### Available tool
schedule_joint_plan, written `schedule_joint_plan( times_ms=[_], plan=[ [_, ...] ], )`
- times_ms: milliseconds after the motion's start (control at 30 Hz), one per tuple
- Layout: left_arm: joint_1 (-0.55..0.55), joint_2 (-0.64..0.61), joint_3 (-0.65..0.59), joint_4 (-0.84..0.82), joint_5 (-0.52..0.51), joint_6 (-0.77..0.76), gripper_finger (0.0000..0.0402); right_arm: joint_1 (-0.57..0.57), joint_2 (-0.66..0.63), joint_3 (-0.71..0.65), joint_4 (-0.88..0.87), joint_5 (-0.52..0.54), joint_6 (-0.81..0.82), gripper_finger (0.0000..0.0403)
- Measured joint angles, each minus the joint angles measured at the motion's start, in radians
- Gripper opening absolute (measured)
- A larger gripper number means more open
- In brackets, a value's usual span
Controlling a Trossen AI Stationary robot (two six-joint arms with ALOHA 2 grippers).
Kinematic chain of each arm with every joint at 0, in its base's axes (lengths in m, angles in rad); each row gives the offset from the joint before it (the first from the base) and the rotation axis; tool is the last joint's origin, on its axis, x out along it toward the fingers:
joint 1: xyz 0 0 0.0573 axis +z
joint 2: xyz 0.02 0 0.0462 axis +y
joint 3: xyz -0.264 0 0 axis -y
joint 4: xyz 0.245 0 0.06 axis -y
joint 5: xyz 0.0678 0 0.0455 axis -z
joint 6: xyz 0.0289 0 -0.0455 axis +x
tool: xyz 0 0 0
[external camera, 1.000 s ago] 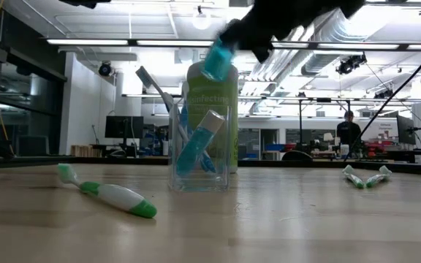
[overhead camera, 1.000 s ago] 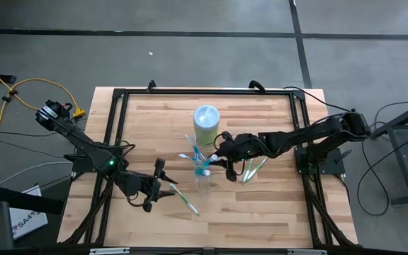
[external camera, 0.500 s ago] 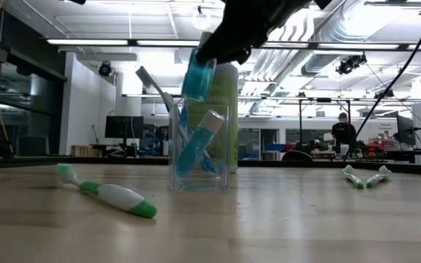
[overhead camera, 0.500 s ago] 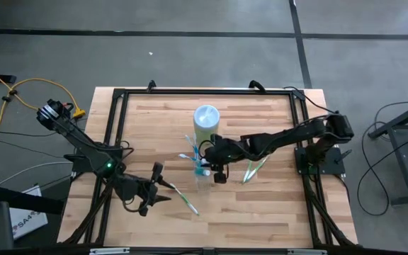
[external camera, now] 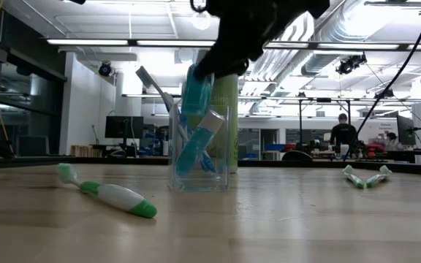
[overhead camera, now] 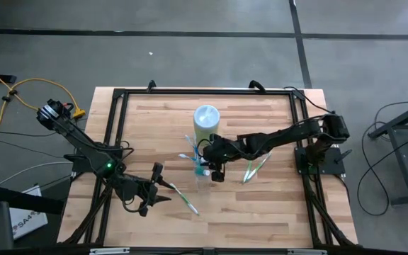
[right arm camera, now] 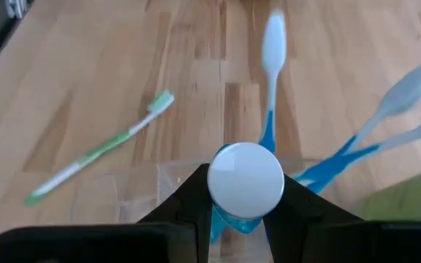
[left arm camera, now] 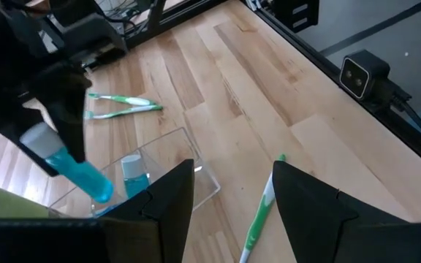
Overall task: Pick & Place toothbrushing station
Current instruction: Put the mouthwash into the transparent organizer
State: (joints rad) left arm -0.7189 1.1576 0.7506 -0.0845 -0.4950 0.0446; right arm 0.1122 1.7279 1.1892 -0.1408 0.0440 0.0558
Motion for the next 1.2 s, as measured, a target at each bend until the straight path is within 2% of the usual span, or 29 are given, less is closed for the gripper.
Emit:
schedule_joint_plan(
  times_ms=[700,1200],
  plan=[
    [0.000,0.000,0.000,-0.006,0.001,-0.008,0.0179,-0.008,0.066,-0.003,0.003,0.005,0.053,0.0083],
    [0.000,0.000,0.000,-0.005,0.000,-0.008,0.0179,-0.043,0.074,-0.002,0.015,-0.103,0.042,0.0083]
  ],
)
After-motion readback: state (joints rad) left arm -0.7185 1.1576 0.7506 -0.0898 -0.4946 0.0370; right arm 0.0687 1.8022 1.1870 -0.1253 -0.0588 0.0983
